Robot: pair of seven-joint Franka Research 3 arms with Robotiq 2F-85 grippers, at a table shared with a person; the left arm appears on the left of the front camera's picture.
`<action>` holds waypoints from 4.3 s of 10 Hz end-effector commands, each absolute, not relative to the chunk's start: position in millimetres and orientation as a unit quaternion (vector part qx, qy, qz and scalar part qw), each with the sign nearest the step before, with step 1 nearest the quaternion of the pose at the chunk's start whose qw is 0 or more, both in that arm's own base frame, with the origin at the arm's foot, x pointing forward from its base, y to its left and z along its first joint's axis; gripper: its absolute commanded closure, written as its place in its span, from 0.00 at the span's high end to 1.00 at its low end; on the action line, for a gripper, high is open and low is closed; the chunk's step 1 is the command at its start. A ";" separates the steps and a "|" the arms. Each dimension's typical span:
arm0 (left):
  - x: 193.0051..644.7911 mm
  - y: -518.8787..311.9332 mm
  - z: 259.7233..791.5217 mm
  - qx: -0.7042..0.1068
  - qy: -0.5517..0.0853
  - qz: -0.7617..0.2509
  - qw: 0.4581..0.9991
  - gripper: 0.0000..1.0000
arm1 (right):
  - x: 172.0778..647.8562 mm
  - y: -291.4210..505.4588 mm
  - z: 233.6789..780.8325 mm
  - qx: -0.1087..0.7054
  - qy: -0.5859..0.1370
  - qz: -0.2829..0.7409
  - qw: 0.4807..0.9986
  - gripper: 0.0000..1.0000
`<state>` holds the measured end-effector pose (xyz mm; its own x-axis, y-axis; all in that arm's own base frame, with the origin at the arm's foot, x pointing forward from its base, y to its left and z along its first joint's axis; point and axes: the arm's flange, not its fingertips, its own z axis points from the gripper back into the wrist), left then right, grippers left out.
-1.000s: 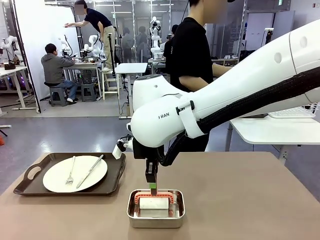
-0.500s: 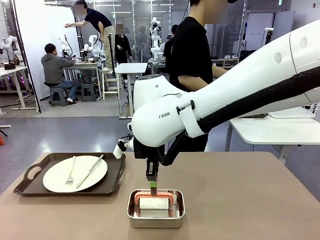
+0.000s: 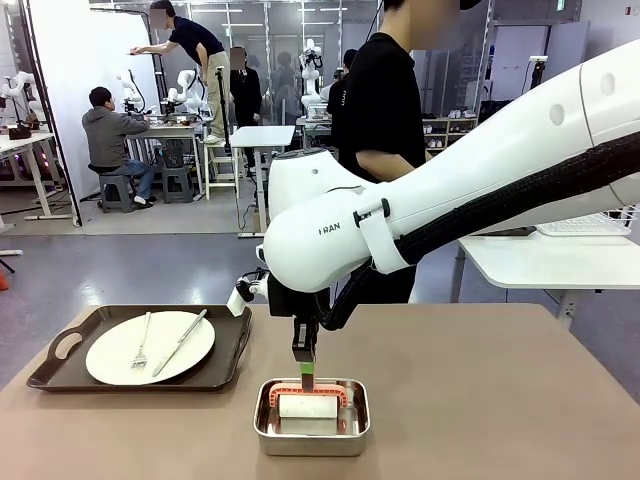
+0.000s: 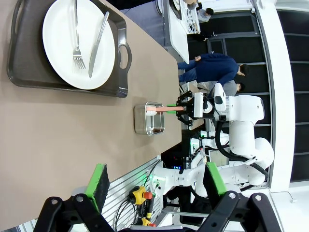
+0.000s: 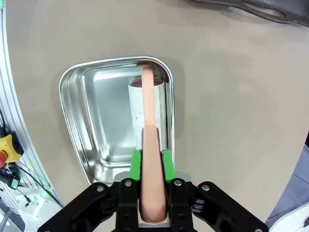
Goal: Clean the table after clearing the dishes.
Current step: When the left (or right) Handle tray is removed, use the left hand (or right hand) to clean the left (or right) side of the table with the Lint Roller.
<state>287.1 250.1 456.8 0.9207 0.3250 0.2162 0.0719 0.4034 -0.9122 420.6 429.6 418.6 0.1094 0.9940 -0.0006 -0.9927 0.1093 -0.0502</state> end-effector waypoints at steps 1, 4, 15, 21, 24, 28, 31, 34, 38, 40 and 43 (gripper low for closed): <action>285.9 251.6 458.1 -0.539 -0.187 0.078 0.817 1.00 | 419.1 421.2 433.9 -0.013 -0.019 0.661 0.750 0.00; 285.9 251.6 458.1 -0.539 -0.187 0.078 0.817 1.00 | 420.0 399.1 490.4 0.021 -0.024 0.624 0.781 0.00; 285.9 251.6 458.1 -0.539 -0.187 0.078 0.817 1.00 | 461.6 257.7 555.4 0.059 -0.049 0.396 0.915 0.00; 285.9 251.6 458.1 -0.539 -0.187 0.078 0.817 1.00 | 479.7 245.1 541.2 0.078 -0.045 0.332 0.939 0.21; 285.9 251.6 458.1 -0.539 -0.187 0.078 0.817 1.00 | 495.6 215.8 519.0 0.123 -0.054 0.150 0.980 0.21; 285.9 251.6 458.1 -0.539 -0.187 0.078 0.817 1.00 | 525.8 184.4 495.1 0.211 -0.040 0.027 0.976 0.21; 285.9 251.6 458.1 -0.539 -0.187 0.078 0.817 1.00 | 554.1 141.0 445.2 0.299 -0.020 -0.008 0.954 0.21; 285.9 251.6 458.1 -0.539 -0.187 0.078 0.817 1.00 | 551.4 118.9 399.5 0.355 -0.030 -0.027 0.934 0.21; 285.9 251.6 458.1 -0.539 -0.187 0.078 0.817 1.00 | 552.0 97.5 367.6 0.390 -0.007 -0.015 0.921 0.21; 285.9 251.6 458.1 -0.539 -0.187 0.078 0.817 1.00 | 560.9 88.8 354.1 0.409 0.020 -0.008 0.912 0.21; 285.9 251.6 458.1 -0.539 -0.187 0.078 0.817 1.00 | 563.6 86.5 343.4 0.403 0.011 -0.011 0.915 0.21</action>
<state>287.1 250.2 456.7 0.9206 0.3252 0.2161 0.0717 0.4032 -0.9123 559.6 86.2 343.1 0.9985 -0.0170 -0.0520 0.0492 0.6938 0.7185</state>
